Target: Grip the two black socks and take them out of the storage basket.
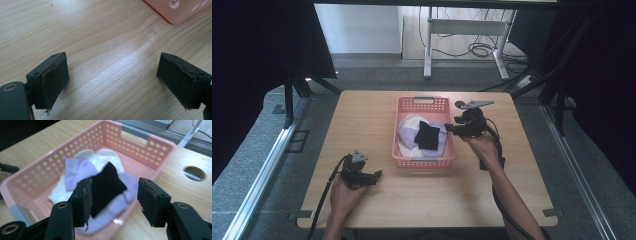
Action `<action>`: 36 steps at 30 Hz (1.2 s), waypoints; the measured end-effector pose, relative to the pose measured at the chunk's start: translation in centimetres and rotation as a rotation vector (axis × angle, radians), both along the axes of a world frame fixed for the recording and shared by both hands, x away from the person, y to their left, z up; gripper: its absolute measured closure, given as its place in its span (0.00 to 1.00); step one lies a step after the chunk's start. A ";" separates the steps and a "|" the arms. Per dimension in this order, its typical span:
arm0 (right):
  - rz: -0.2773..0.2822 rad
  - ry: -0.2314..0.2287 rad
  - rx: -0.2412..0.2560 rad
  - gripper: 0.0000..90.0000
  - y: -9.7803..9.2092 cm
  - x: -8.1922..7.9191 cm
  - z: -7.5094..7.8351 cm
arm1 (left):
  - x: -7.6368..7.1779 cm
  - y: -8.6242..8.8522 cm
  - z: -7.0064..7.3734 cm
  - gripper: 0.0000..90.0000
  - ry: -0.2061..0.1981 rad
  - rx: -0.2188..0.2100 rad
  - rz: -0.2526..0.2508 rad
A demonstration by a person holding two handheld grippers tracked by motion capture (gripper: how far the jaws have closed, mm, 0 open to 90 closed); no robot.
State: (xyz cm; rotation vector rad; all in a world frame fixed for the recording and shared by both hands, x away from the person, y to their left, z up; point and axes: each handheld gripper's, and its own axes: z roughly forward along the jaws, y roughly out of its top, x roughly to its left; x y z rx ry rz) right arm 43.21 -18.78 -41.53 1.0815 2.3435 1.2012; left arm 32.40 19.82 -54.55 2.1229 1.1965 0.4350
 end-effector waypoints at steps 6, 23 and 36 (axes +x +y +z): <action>0.026 -0.007 -0.009 0.52 3.5 1.7 -0.7 | 0.0 0.0 0.0 0.11 0.000 0.000 0.000; -0.024 0.003 -0.090 0.55 10.1 6.5 -4.4 | 0.0 0.0 0.0 0.11 0.000 -0.002 -0.004; -0.079 0.089 -0.171 0.54 12.3 9.7 -7.2 | 0.1 0.0 0.0 0.11 0.003 0.001 -0.008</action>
